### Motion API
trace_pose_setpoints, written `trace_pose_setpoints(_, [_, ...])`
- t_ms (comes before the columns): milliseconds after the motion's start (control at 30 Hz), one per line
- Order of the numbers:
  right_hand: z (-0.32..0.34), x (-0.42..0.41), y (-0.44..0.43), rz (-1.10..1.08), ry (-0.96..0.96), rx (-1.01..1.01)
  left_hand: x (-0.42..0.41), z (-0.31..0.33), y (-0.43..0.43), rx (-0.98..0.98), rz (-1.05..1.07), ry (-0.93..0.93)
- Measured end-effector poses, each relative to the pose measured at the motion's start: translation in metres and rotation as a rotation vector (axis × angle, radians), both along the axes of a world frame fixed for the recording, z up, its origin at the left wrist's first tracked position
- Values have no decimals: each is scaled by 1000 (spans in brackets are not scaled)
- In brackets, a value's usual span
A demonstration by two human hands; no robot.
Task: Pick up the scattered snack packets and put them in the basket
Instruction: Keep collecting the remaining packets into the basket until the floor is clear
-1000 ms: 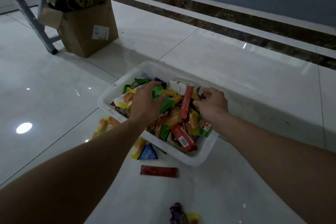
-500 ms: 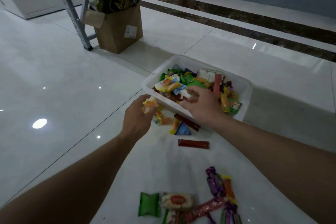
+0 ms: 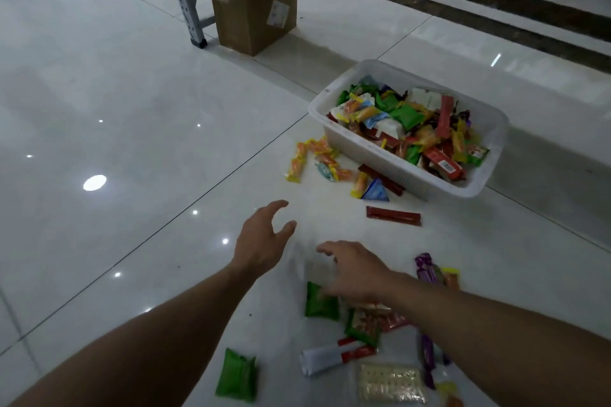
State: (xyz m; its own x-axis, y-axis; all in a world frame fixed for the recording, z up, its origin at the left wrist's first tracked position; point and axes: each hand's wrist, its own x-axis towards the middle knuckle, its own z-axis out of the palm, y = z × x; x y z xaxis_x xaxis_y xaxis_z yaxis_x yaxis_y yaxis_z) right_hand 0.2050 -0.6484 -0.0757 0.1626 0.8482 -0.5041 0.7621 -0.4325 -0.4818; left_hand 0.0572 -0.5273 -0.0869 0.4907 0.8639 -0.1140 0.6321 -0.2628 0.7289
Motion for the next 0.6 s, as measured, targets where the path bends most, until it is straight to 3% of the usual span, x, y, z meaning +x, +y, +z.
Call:
trace_pose_setpoints(100, [-19, -22, -17, 158, -142, -70, -7, -5, -2, -1, -5, 12])
trace_pose_setpoints(233, [-29, -31, -24, 173, -183, 3, -9, -9, -5, 5, -40, 26])
trace_pose_setpoints(433, [-13, 6, -18, -181, -161, 296, 2, -12, -14, 28, -119, 66])
trace_pose_setpoints(600, [-8, 52, -29, -566, -151, 342, 18, -20, -37, -7, -298, 153])
